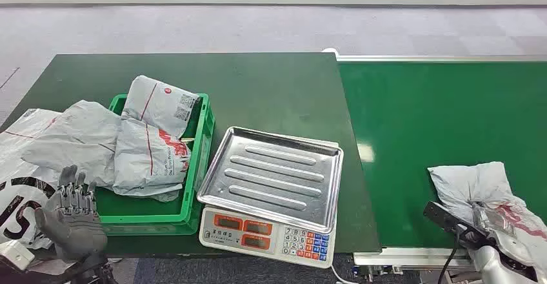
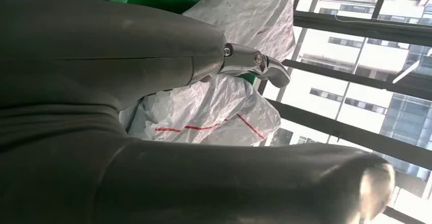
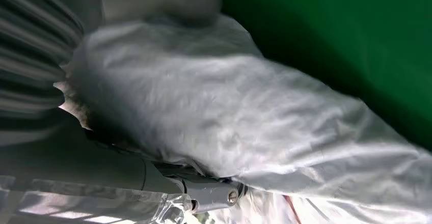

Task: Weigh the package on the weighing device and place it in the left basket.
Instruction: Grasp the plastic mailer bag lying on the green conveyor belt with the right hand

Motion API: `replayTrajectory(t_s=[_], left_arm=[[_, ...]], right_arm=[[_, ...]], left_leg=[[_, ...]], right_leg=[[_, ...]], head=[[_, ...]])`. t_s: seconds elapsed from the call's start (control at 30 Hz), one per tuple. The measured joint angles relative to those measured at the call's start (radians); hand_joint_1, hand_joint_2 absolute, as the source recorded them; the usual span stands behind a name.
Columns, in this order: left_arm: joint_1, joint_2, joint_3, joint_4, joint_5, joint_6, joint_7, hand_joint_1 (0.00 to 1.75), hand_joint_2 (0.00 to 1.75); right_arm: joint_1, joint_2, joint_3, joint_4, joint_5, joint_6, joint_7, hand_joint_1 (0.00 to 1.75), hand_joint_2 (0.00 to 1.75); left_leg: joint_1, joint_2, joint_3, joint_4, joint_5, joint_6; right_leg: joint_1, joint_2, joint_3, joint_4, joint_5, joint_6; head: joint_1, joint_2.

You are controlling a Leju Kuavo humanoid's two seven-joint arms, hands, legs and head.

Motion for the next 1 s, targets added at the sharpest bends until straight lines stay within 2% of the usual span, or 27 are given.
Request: replayTrajectory(t_s=[0.3, 0.57, 0.8, 1.0], left_arm=[[0.0, 0.004, 0.0, 0.001, 0.0, 0.002, 0.003, 0.0, 0.0], [0.009, 0.004, 0.0, -0.003, 0.0, -0.002, 0.003, 0.0, 0.0], [0.03, -0.006, 0.0, -0.024, -0.002, -0.01, 0.004, 0.0, 0.0], [0.051, -0.026, 0.002, -0.052, -0.004, -0.019, -0.001, 0.0, 0.0]], right_arm=[[0.005, 0.0, 0.035, -0.001, 0.003, -0.011, -0.009, 1.75, 1.75], [0.031, 0.009, 0.06, -0.041, 0.012, -0.095, 0.001, 1.75, 1.75], [0.088, 0.085, 0.064, -0.177, 0.066, -0.246, 0.052, 1.75, 1.75], [0.113, 0.162, 0.063, -0.353, 0.052, -0.455, 0.008, 1.75, 1.75]], left_leg=[[0.0, 0.0, 0.002, 0.0, 0.0, 0.002], [0.0, -0.002, 0.001, 0.0, -0.001, 0.003], [0.0, -0.003, -0.003, 0.0, -0.001, 0.002], [0.0, -0.001, -0.007, -0.001, -0.001, 0.0]], right_leg=[[0.0, 0.0, 0.004, -0.003, 0.001, 0.002], [0.0, -0.001, 0.005, -0.003, 0.0, 0.002], [0.0, -0.003, 0.001, -0.001, -0.001, 0.002], [0.0, -0.001, -0.004, 0.0, -0.001, 0.001]], head=[[0.0, 0.0], [0.0, 0.0], [0.0, 0.0], [0.0, 0.0]])
